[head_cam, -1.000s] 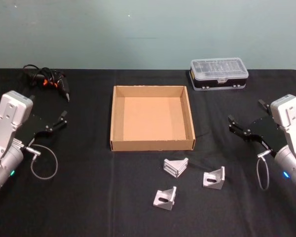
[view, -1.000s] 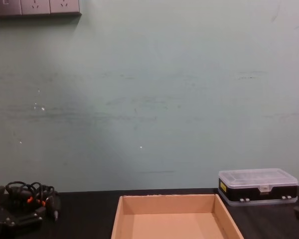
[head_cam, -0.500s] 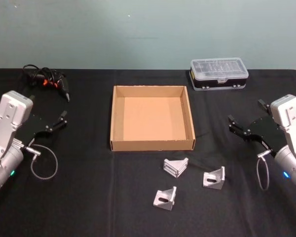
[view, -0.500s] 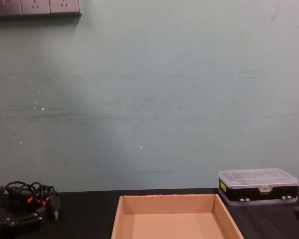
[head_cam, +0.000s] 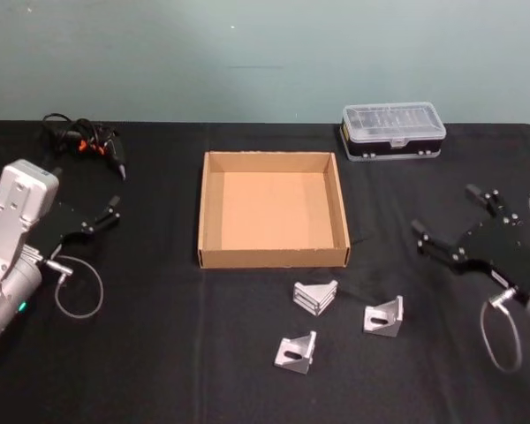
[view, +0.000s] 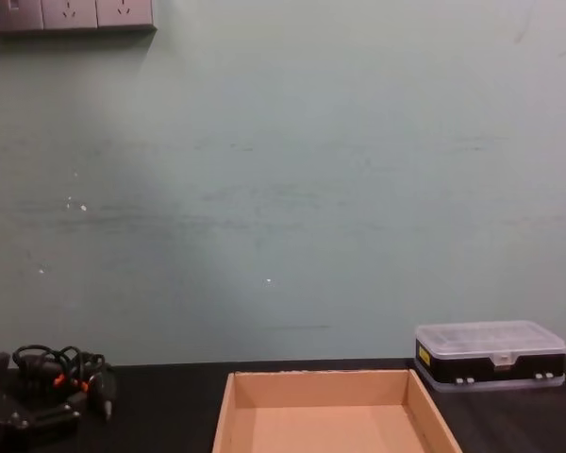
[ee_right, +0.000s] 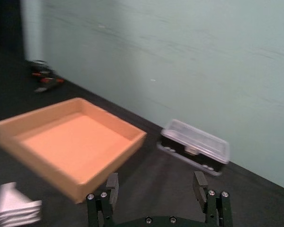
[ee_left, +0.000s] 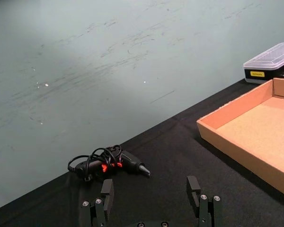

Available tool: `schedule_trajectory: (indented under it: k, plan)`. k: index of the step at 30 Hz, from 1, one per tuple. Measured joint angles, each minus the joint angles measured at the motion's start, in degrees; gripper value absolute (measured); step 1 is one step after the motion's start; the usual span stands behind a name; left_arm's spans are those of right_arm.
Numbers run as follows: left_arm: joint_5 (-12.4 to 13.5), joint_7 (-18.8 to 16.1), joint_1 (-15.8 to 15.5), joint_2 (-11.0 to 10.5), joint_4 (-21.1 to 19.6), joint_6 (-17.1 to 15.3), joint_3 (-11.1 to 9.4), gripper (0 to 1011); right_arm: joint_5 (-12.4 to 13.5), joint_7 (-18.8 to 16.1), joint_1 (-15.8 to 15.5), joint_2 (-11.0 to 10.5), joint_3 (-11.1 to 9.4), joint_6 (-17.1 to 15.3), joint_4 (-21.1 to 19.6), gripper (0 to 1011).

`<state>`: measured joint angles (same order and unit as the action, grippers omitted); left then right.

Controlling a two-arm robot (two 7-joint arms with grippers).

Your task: Use one hand to pick up the angle iron from the table and place it into the box.

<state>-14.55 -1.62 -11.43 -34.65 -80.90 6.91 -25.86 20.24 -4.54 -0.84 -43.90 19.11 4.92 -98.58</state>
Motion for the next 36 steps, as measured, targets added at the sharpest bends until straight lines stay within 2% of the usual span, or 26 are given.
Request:
schedule_trajectory:
  k: [2, 5, 6, 7, 10, 17, 25, 36]
  plan:
    - [0.0, 0.0, 0.0, 0.0, 0.0, 0.0, 0.0, 1011, 1.3, -1.9, -1.5, -1.6, -0.7, -0.4, -2.0, 1003]
    - [0.0, 0.0, 0.0, 0.0, 0.0, 0.0, 0.0, 1011, 3.8, -6.4, -4.8, -5.3, -1.8, -1.8, -5.7, 1003]
    - [0.0, 0.0, 0.0, 0.0, 0.0, 0.0, 0.0, 1011, 3.8, -6.4, -4.8, -5.3, -1.8, -1.8, -5.7, 1003]
    - [0.0, 0.0, 0.0, 0.0, 0.0, 0.0, 0.0, 1011, 4.7, -8.2, -6.0, -6.6, -2.0, -2.5, -6.7, 1003]
    - [0.0, 0.0, 0.0, 0.0, 0.0, 0.0, 0.0, 1011, 5.7, -11.4, -7.7, -8.6, -2.0, -3.5, -8.2, 1003]
    - [0.0, 0.0, 0.0, 0.0, 0.0, 0.0, 0.0, 1011, 4.8, -15.0, -9.3, -10.4, -1.3, -5.2, -8.6, 1003]
    - [0.0, 0.0, 0.0, 0.0, 0.0, 0.0, 0.0, 1012, 3.1, -18.7, -6.4, -8.8, 0.5, -6.7, -4.8, 1003]
    - [0.0, 0.0, 0.0, 0.0, 0.0, 0.0, 0.0, 1011, 0.4, -22.4, -0.8, -3.9, 2.5, -7.1, 2.4, 1003]
